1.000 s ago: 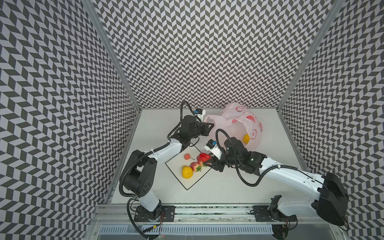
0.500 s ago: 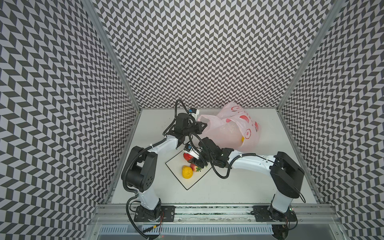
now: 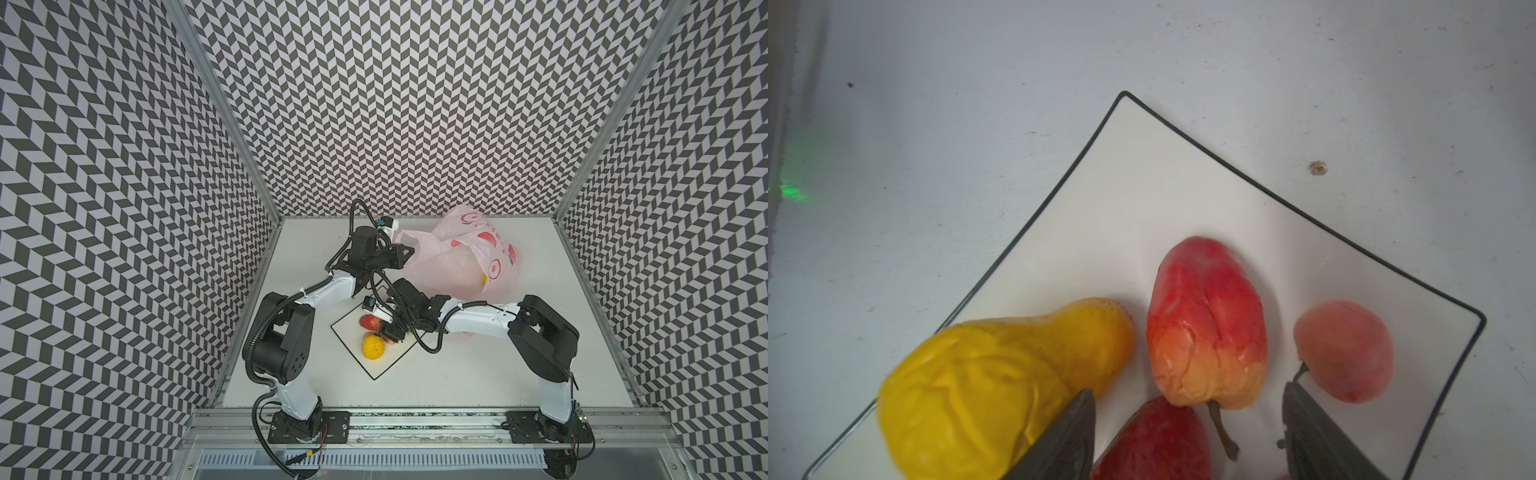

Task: Take the fake fruits out of the plastic bag
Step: 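Carry the red strawberry onto the white plate and open the right gripper, then move the right gripper back into the bag toward the yellow pear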

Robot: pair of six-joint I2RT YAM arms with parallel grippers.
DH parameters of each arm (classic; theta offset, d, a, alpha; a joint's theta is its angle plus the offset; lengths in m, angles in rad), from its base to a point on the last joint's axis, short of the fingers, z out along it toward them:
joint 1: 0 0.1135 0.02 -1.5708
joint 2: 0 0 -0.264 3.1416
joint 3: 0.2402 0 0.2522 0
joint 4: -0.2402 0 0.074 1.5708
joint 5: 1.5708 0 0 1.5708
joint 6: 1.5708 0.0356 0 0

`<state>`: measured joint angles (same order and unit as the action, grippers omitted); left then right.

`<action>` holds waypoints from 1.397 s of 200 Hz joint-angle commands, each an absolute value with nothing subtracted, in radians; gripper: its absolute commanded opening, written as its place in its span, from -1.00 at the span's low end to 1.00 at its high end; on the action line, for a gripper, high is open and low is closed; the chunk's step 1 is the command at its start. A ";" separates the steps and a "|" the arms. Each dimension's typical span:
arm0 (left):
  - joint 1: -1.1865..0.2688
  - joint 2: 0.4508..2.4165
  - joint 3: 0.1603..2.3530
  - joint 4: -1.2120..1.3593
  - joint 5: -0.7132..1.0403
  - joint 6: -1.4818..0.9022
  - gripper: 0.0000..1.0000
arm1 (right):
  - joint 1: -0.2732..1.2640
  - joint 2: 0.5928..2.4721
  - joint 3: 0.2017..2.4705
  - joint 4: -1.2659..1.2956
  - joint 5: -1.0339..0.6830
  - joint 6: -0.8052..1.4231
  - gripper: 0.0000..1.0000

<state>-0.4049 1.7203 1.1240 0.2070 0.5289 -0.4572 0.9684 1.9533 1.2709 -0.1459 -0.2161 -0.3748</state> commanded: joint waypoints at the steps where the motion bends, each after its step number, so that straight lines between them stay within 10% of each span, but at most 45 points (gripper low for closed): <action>1: -0.404 1.689 1.114 0.205 0.538 -0.447 -1.00 | 0.970 1.931 1.290 -0.127 -0.230 -0.393 0.44; 96: -0.406 1.655 1.106 0.222 0.524 -0.471 -1.00 | 0.971 1.424 0.989 0.001 -0.213 -0.227 0.28; 155: -0.433 1.603 1.071 0.250 0.495 -0.502 -1.00 | 0.970 1.122 0.814 -0.047 0.402 0.316 0.20; 279: -0.556 1.386 0.904 0.304 0.360 -0.595 -1.00 | 0.837 1.295 0.989 -0.245 0.376 0.221 -0.06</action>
